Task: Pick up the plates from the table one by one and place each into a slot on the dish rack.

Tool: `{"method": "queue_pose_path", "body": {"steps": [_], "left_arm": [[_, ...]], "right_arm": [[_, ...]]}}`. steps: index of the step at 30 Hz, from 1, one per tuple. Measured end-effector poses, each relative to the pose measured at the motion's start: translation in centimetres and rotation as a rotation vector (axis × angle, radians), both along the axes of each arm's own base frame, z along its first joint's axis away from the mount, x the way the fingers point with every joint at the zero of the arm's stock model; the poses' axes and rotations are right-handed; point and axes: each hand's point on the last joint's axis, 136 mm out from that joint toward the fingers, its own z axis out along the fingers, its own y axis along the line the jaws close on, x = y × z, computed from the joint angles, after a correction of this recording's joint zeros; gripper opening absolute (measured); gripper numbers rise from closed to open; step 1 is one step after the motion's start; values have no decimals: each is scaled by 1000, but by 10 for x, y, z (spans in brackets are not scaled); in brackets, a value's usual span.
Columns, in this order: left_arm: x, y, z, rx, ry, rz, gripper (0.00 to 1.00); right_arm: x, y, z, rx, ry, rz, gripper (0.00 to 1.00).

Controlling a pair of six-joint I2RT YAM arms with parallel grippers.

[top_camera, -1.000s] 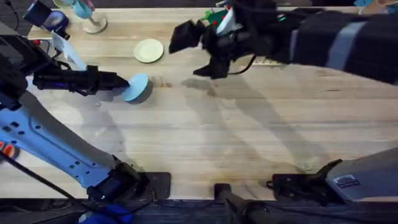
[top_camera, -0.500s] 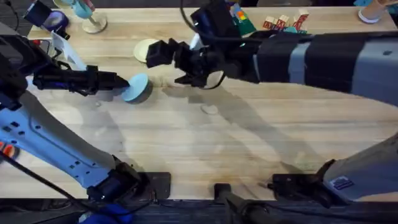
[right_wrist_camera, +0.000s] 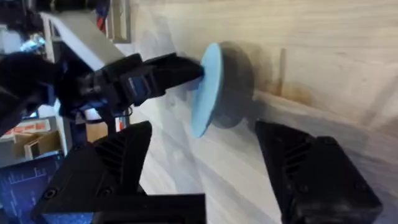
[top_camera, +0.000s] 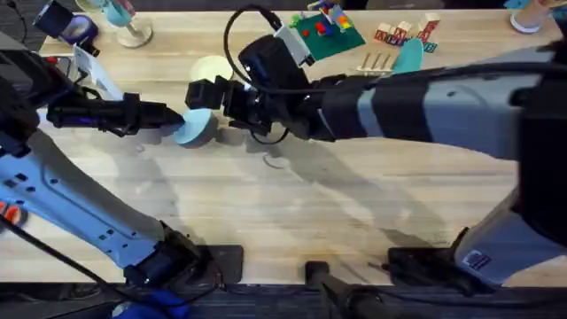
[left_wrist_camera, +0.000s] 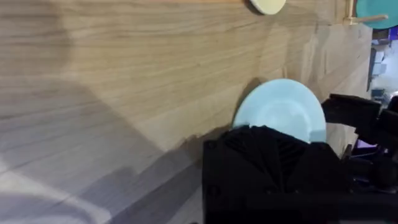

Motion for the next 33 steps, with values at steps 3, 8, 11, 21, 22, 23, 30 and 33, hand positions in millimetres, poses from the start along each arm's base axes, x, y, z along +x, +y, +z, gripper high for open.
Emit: {"method": "queue_pose_path", "body": {"steps": [3, 8, 11, 21, 22, 23, 30, 33], "left_arm": [[0, 0, 0, 0, 0, 0, 40], [0, 0, 0, 1, 0, 0, 40], [0, 0, 0, 1, 0, 0, 40], [0, 0, 0, 1, 0, 0, 40], [0, 0, 0, 1, 0, 0, 40], [0, 0, 0, 1, 0, 0, 40], [0, 0, 0, 1, 0, 0, 40], [0, 0, 0, 1, 0, 0, 40]], "right_arm": [[1, 3, -6, 4, 3, -2, 995], [-2, 17, -4, 43, -22, 11, 995], [-4, 22, -8, 52, -27, 16, 995], [-2, 37, -23, 87, -44, 25, 992], [-2, 40, -24, 89, -43, 28, 990], [-2, 42, -24, 92, -45, 30, 988], [-2, 69, -25, 111, -56, 56, 896], [-2, 70, -24, 111, -60, 50, 847]]}}
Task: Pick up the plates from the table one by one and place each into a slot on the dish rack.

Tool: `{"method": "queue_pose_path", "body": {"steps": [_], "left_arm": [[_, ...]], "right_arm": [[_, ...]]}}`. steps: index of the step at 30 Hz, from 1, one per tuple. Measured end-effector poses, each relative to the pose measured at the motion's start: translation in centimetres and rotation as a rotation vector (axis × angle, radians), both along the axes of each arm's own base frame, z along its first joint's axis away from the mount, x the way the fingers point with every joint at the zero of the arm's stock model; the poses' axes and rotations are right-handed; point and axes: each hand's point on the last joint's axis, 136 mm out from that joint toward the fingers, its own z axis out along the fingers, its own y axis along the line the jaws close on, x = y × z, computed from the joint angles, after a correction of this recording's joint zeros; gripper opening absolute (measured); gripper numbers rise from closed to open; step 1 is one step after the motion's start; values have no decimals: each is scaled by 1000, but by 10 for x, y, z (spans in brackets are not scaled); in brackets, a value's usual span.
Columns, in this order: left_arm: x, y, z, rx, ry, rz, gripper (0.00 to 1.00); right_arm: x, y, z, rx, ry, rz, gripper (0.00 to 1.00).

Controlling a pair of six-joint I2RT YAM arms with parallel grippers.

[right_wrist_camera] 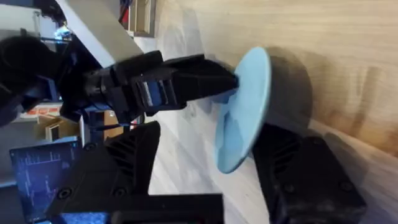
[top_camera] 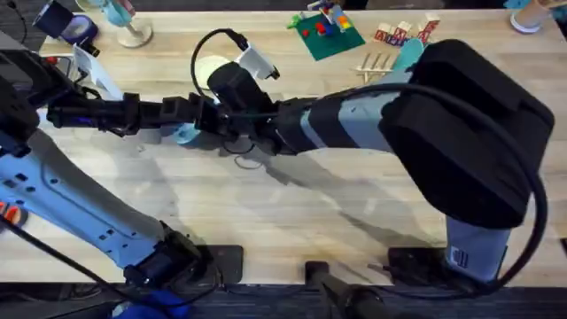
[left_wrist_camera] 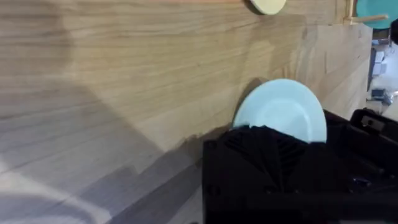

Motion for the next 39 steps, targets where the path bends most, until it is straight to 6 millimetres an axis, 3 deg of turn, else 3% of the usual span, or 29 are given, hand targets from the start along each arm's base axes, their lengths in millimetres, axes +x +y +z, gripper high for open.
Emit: {"method": "queue_pose_path", "body": {"steps": [5, 12, 14, 16, 34, 39], "left_arm": [[0, 0, 0, 0, 0, 0, 40], [0, 0, 0, -1, 0, 1, 40], [0, 0, 0, -2, -2, 2, 40], [1, 0, 1, -2, -3, 2, 40], [4, 2, 3, -2, 5, 15, 39], [17, 13, 25, 69, -49, 19, 38]], "right_arm": [[2, 0, 0, -1, -1, -6, 749], [4, -4, -4, -14, 16, -19, 501], [7, -13, -15, -51, 59, -38, 138], [8, -15, -18, -63, 69, -53, 48], [12, -18, -20, -66, 73, -67, 31], [15, -19, -17, -53, 67, -59, 31]]}}
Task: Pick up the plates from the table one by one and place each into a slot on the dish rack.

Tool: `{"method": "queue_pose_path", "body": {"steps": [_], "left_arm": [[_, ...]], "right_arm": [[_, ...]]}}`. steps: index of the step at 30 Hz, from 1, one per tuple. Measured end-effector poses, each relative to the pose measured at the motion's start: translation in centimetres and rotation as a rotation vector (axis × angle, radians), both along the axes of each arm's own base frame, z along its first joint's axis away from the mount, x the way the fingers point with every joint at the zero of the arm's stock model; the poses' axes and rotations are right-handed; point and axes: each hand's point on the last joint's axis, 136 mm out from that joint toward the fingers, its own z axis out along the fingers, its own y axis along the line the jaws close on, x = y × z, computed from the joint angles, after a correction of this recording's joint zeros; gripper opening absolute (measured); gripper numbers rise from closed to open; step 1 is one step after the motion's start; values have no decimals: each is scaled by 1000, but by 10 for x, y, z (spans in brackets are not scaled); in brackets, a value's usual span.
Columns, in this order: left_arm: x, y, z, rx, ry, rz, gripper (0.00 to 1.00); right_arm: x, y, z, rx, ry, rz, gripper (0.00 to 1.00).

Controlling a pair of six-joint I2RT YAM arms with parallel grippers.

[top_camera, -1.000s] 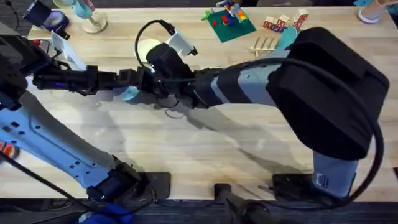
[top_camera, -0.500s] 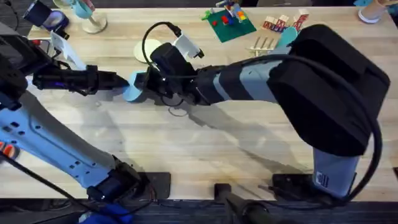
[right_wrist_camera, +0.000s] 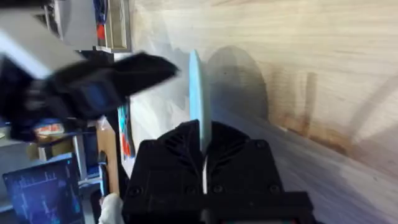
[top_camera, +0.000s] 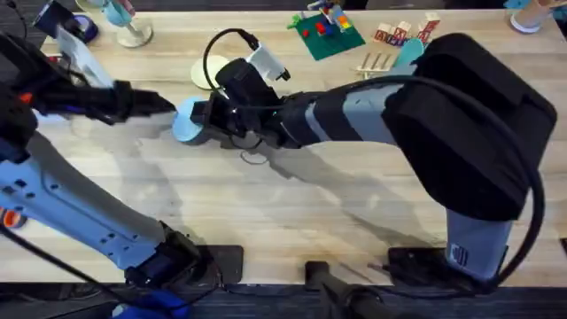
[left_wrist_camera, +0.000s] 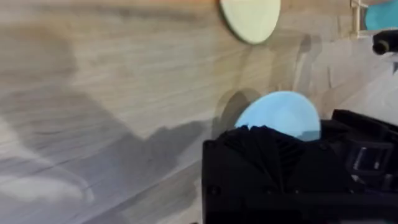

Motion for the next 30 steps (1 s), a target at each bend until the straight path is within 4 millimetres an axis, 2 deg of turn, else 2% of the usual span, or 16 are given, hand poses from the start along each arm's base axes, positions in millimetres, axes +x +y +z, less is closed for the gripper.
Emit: {"method": "queue_pose_path", "body": {"steps": [4, 9, 15, 18, 20, 24, 27, 28, 30], "left_arm": [[9, 10, 42, 97, -98, 6, 39], [10, 12, 89, 200, -199, 18, 38], [7, 16, 114, 295, -220, 50, 40], [7, 20, 122, 362, -210, 75, 118], [6, 21, 127, 409, -193, 96, 232], [3, 17, 136, 487, -174, 104, 398], [2, 11, 141, 541, -169, 93, 846], [1, 10, 142, 557, -162, 93, 939], [1, 9, 142, 601, -148, 87, 975]], "right_arm": [[3, -2, 1, 9, 7, 10, 31], [12, -10, 3, 24, 15, 32, 32], [33, -21, 19, 50, -34, 95, 32], [42, -31, 26, 27, -46, 118, 32], [45, -43, 30, -12, -43, 131, 32], [55, -68, 50, -102, -64, 157, 32], [61, -88, 68, -183, -93, 180, 32], [63, -94, 75, -208, -107, 186, 32], [69, -107, 89, -260, -138, 197, 32]]}}
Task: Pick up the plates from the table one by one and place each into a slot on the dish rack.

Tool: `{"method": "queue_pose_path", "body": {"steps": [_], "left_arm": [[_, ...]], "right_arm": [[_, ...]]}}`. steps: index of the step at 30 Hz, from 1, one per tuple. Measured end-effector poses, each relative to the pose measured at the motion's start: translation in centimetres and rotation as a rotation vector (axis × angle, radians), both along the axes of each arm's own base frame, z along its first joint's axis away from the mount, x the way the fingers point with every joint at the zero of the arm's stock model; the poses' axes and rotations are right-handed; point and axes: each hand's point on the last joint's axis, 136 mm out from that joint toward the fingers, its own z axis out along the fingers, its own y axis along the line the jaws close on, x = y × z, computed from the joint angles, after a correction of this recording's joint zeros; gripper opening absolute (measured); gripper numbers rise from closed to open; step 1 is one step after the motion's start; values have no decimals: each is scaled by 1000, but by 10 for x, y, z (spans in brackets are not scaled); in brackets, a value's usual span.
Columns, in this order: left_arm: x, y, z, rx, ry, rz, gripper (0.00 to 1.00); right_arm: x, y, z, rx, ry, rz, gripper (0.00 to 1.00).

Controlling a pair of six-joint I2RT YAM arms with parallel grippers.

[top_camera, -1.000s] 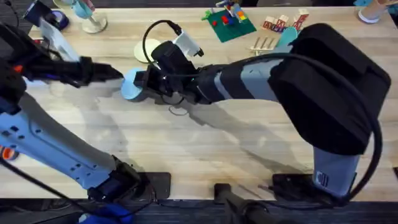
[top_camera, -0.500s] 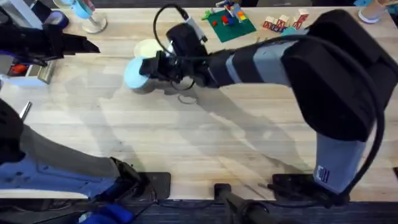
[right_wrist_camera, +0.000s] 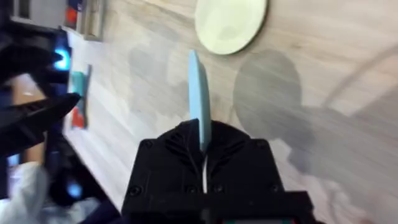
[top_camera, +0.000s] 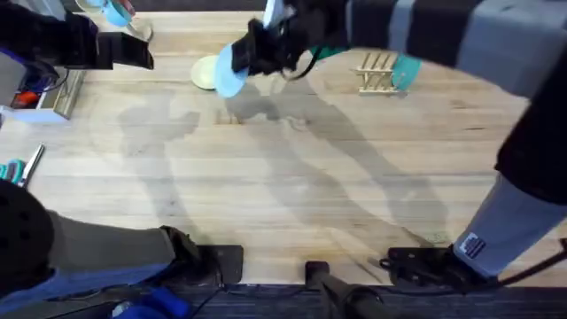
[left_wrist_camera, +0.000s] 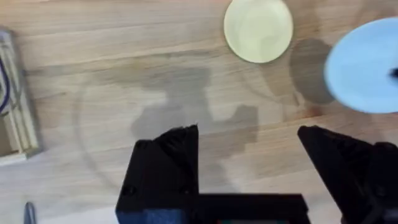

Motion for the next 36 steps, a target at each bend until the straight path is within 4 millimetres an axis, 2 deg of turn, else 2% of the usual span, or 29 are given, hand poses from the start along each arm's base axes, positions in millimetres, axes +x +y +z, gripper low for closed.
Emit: {"method": "queue_pose_path", "body": {"steps": [10, 17, 23, 24, 25, 28, 36], "left_arm": [[-2, 15, -9, 121, 89, 118, 977], [-1, 25, -9, 152, 95, 178, 979], [-2, 27, -9, 160, 102, 190, 980], [-2, 27, -9, 160, 102, 191, 981], [-2, 27, -9, 161, 102, 191, 982], [-2, 27, -9, 161, 102, 191, 981], [-2, 28, -9, 163, 102, 192, 981]], "right_arm": [[19, -74, 62, -292, -123, -44, 31], [29, -131, 102, -416, -156, -114, 31], [23, -185, 120, -494, -99, -165, 31], [21, -196, 122, -508, -83, -180, 31], [17, -218, 127, -541, -57, -211, 32], [12, -248, 132, -598, -26, -264, 31], [-3, -304, 135, -714, 52, -348, 31]]}}
